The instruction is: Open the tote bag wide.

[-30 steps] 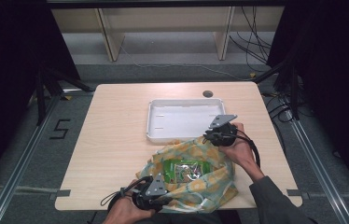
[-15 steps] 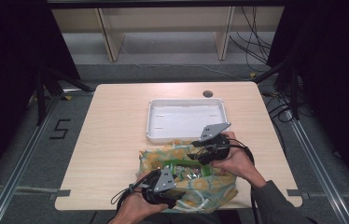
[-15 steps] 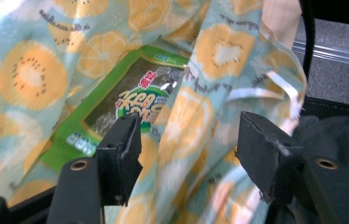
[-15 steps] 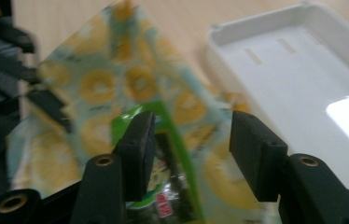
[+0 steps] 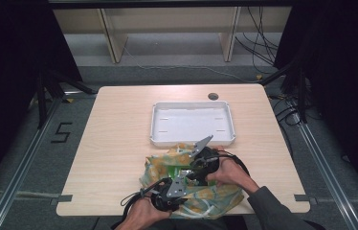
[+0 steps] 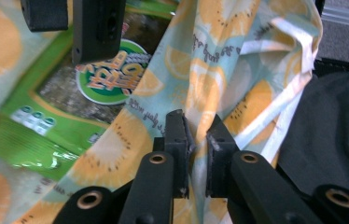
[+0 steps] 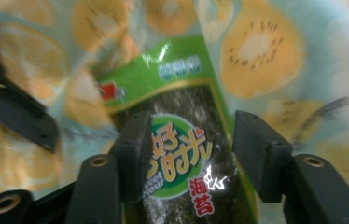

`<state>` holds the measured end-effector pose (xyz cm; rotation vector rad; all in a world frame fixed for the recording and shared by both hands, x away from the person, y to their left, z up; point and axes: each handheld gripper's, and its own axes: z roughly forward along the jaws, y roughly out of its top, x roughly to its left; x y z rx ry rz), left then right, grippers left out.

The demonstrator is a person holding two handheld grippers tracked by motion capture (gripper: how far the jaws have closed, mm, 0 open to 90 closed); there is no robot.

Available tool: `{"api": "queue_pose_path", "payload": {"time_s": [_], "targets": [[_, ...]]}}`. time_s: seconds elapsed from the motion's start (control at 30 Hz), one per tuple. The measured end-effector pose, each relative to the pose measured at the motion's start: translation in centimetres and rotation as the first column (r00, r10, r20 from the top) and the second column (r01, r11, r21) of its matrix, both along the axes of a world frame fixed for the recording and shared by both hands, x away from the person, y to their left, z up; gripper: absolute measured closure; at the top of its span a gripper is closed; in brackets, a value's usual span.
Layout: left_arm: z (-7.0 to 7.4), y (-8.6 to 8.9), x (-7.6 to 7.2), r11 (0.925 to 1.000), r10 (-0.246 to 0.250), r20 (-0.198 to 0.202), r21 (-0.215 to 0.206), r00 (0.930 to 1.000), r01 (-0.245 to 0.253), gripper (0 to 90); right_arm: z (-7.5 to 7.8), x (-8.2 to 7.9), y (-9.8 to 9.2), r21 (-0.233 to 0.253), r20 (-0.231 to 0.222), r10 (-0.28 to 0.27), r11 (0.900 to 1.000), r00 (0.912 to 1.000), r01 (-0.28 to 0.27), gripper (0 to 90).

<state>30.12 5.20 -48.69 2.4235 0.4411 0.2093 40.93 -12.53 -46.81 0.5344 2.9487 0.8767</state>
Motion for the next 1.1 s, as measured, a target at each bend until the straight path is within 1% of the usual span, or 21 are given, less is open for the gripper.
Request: {"api": "queue_pose_path", "payload": {"time_s": [0.03, 0.07, 0.13, 0.17, 0.23, 0.27, 0.33, 0.37, 0.4, 0.43, 0.47, 0.5, 0.6, 0.63, 0.7, 0.77, 0.8, 0.87, 0.9, 0.97, 1.1], "targets": [[0.0, 0.0, 0.0, 0.9997, -0.012, -0.002, 0.020, 0.9999, 0.012, 83.5, -0.3, 0.2, 0.1, 0.004, -0.002, -0.005, 1.000, 1.0000, 0.005, 45.1], [-0.3, -0.2, -0.2, 1.0000, 0.003, -0.011, 0.003, 0.9999, -0.003, 83.8, -0.4, 0.3, 0.1, 0.004, -0.007, -0.020, 1.000, 0.9998, 0.020, 43.9], [-0.6, -0.3, -0.3, 1.0000, 0.002, -0.013, 0.008, 0.9999, -0.002, 84.0, -0.7, 0.7, 0.0, -0.007, -0.011, -0.032, 0.999, 0.9994, 0.031, 42.4], [-0.7, -0.3, -0.3, 0.9999, 0.003, -0.023, 0.012, 0.9997, -0.003, 84.3, -0.8, 0.9, -0.1, 0.007, -0.014, -0.034, 0.999, 0.9993, 0.034, 42.3], [-0.7, -0.3, 0.0, 0.9991, -0.018, -0.018, 0.039, 0.9997, 0.018, 84.8, -0.8, 1.3, -0.4, 0.020, -0.021, -0.051, 0.998, 0.9985, 0.051, 41.0], [-0.9, -0.4, -0.2, 0.9999, 0.007, -0.033, 0.016, 0.9994, -0.007, 84.9, -0.8, 1.5, -0.5, 0.023, -0.020, -0.059, 0.998, 0.9981, 0.059, 40.3], [-1.1, -0.4, 0.0, 0.9999, 0.008, -0.038, 0.015, 0.9992, -0.007, 85.2, -1.0, 2.0, -0.6, 0.028, -0.013, -0.062, 0.998, 0.9980, 0.062, 39.6], [-1.1, -0.4, 0.1, 0.9995, -0.003, -0.032, 0.030, 0.9995, 0.004, 85.3, -1.1, 2.2, -0.7, 0.022, -0.030, -0.071, 0.997, 0.9971, 0.071, 38.8], [-1.1, -0.3, 0.2, 0.9996, 0.002, -0.037, 0.028, 0.9993, -0.001, 85.5, -1.2, 2.3, -0.7, 0.021, -0.032, -0.074, 0.997, 0.9967, 0.075, 38.5], [-1.2, -0.4, 0.1, 0.9998, 0.022, -0.047, 0.001, 0.9987, -0.021, 85.5, -1.2, 2.3, -0.7, 0.021, -0.032, -0.074, 0.997, 0.9967, 0.075, 38.5], [-1.1, -0.3, 0.2, 0.9997, 0.022, -0.047, 0.004, 0.9987, -0.022, 85.5, -1.3, 2.2, -0.6, 0.008, -0.045, -0.083, 0.996, 0.9955, 0.084, 38.5], [-1.1, -0.3, 0.3, 0.9997, 0.022, -0.049, 0.004, 0.9986, -0.022, 85.7, -1.5, 2.4, -0.5, 0.010, -0.049, -0.066, 0.998, 0.9966, 0.067, 38.3], [-1.1, -0.3, 0.4, 0.9993, 0.035, -0.055, -0.009, 0.9978, -0.036, 85.7, -1.6, 2.3, -0.4, 0.003, -0.069, -0.066, 0.998, 0.9955, 0.066, 38.2], [-1.0, -0.1, 0.6, 0.9997, 0.013, -0.049, 0.021, 0.9987, -0.012, 85.8, -1.7, 2.3, -0.4, 0.001, -0.060, -0.061, 0.998, 0.9963, 0.061, 38.2], [-1.0, -0.1, 0.6, 0.9996, 0.020, -0.049, 0.019, 0.9986, -0.019, 85.9, -1.7, 2.3, -0.3, -0.001, -0.094, -0.052, 0.999, 0.9942, 0.052, 38.1], [-1.0, -0.1, 0.8, 0.9997, 0.011, -0.041, 0.023, 0.9991, -0.010, 86.0, -1.8, 2.3, -0.2, -0.007, -0.087, -0.050, 0.999, 0.9949, 0.050, 38.1], [-1.1, -0.2, 0.7, 0.9995, 0.027, -0.052, 0.018, 0.9983, -0.026, 86.1, -1.8, 2.3, -0.2, -0.004, -0.087, -0.048, 0.999, 0.9951, 0.047, 37.6], [-1.1, -0.2, 0.8, 0.9991, 0.034, -0.053, 0.026, 0.9980, -0.032, 86.2, -1.8, 2.2, -0.2, -0.007, -0.097, -0.063, 0.998, 0.9933, 0.063, 37.1], [-1.2, -0.2, 0.8, 0.9991, 0.035, -0.053, 0.026, 0.9980, -0.033, 86.3, -1.8, 2.2, -0.2, -0.005, -0.118, -0.056, 0.998, 0.9914, 0.056, 36.8], [-1.2, -0.2, 1.0, 0.9990, 0.036, -0.051, 0.029, 0.9980, -0.035, 86.6, -1.7, 2.2, -0.2, -0.014, -0.099, -0.065, 0.998, 0.9929, 0.064, 36.6], [-1.3, -0.3, 1.0, 0.9986, 0.049, -0.054, 0.025, 0.9974, -0.047, 87.2, -1.7, 2.1, -0.3, -0.022, -0.115, -0.071, 0.997, 0.9908, 0.069, 35.5]]}}
